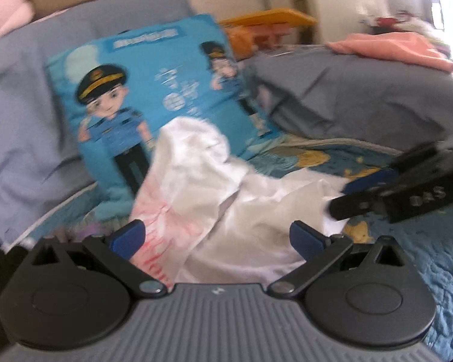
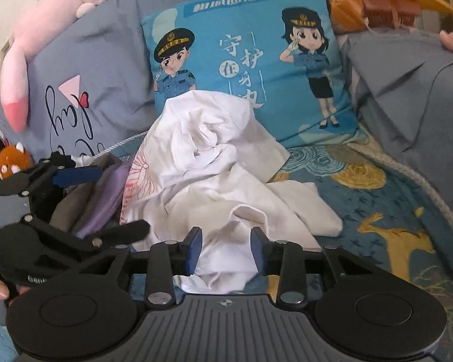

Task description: Fold clothes

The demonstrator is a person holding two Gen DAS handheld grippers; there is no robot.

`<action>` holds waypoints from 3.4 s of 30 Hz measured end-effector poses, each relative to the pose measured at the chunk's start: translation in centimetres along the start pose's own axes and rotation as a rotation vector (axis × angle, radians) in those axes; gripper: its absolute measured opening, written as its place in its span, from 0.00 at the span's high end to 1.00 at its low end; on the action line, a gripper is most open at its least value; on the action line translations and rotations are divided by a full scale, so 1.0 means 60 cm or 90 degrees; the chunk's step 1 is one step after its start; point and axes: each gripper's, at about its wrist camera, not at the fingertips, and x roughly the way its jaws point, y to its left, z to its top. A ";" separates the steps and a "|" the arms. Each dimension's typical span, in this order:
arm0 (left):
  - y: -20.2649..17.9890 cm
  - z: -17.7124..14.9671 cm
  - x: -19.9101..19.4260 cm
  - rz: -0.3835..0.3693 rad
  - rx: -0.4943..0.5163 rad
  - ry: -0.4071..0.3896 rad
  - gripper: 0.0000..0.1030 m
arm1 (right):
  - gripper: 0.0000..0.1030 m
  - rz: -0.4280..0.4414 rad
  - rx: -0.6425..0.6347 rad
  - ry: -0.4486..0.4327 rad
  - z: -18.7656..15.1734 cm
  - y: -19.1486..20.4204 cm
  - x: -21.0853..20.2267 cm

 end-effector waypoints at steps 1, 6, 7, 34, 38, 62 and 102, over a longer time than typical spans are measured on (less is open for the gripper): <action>0.003 0.004 0.008 -0.013 0.009 0.001 0.00 | 0.65 0.009 0.008 0.006 0.004 -0.002 0.006; 0.013 0.029 0.051 -0.036 0.045 0.024 0.00 | 0.63 0.033 0.067 0.019 0.016 -0.013 0.029; 0.013 0.032 0.062 -0.036 0.050 0.034 0.00 | 0.62 0.036 0.081 0.020 0.016 -0.017 0.033; 0.052 0.041 0.086 0.039 -0.050 0.046 0.99 | 0.95 0.018 0.093 -0.041 0.003 -0.016 0.016; 0.050 0.052 0.045 0.063 -0.055 0.034 0.99 | 0.96 0.010 0.086 -0.050 0.003 -0.010 -0.009; 0.071 0.192 -0.505 0.143 -0.190 -0.143 0.99 | 0.96 0.041 -0.026 -0.296 0.143 0.174 -0.504; -0.054 -0.144 -0.476 0.133 -0.356 0.210 0.00 | 0.96 -0.266 -0.034 -0.033 -0.006 0.078 -0.529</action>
